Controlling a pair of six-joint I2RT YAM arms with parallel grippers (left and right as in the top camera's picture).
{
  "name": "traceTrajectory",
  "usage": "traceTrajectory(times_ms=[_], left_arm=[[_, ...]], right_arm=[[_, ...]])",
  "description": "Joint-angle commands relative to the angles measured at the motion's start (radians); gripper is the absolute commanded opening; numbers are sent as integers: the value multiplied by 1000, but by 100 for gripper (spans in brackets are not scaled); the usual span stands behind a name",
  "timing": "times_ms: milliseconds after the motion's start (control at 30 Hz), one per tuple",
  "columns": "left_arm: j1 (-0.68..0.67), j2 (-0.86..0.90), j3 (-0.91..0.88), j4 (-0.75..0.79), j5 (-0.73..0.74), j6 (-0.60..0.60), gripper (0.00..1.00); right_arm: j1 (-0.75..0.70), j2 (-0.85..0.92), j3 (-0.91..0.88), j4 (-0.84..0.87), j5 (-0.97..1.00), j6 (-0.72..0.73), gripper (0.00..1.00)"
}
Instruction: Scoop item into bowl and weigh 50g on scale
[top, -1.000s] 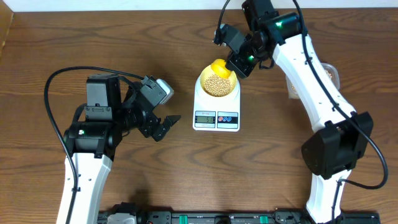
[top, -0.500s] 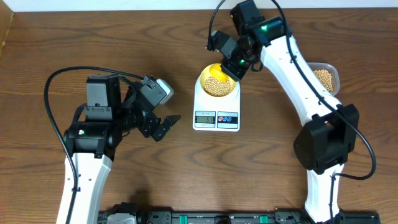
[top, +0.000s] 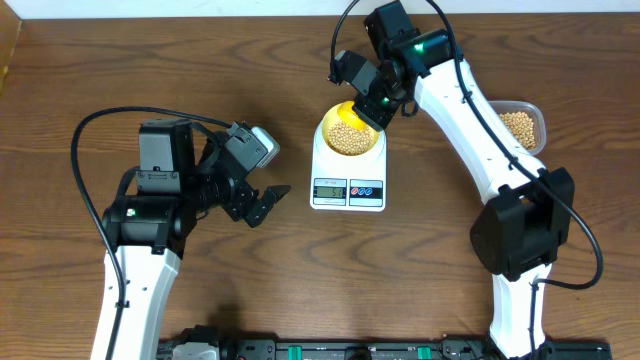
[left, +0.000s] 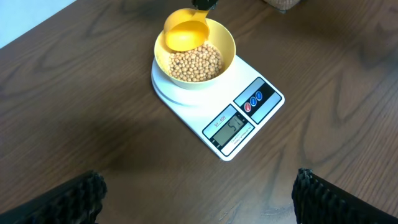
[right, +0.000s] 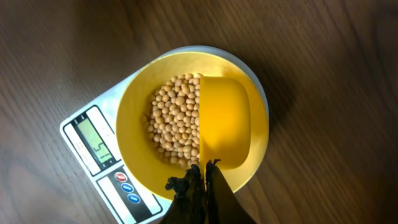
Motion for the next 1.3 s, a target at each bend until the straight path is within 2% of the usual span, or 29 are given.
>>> traceTrajectory(times_ms=[0,833,1267], left_arm=[[3,4,-2,0,13,6,98],[3,4,-2,0,13,6,98],[3,4,-2,0,13,6,97]], right_arm=[[9,13,-7,2,0,-9,1],[21,23,-41,-19,-8,-5,1],[22,23,-41,-25,-99,3,1]])
